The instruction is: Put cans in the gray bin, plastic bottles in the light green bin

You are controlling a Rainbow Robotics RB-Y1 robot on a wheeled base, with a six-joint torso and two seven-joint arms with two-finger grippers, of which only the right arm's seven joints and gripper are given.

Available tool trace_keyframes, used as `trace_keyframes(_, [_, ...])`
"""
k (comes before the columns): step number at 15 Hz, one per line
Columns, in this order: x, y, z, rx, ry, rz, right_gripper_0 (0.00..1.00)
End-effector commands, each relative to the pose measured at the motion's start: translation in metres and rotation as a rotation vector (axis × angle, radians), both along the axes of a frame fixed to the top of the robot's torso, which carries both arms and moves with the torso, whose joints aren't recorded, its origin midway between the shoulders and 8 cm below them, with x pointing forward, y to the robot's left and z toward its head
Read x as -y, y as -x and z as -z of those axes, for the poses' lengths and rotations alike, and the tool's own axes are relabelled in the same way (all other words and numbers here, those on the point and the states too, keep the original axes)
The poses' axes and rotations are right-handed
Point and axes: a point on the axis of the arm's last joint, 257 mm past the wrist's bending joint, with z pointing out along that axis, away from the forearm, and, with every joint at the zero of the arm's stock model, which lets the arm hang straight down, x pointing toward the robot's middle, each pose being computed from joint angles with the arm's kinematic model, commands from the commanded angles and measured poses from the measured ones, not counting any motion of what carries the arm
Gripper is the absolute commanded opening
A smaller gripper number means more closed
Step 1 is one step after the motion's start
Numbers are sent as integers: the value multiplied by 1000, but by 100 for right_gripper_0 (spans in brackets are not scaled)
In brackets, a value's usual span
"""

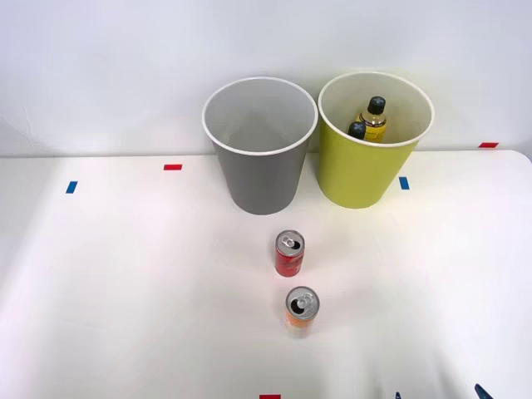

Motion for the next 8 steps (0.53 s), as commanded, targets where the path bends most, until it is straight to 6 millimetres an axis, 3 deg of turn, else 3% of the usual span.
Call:
trace_keyframes(1, [0,0,0,0,0,0,100])
trace_keyframes(8, [0,0,0,0,0,0,100])
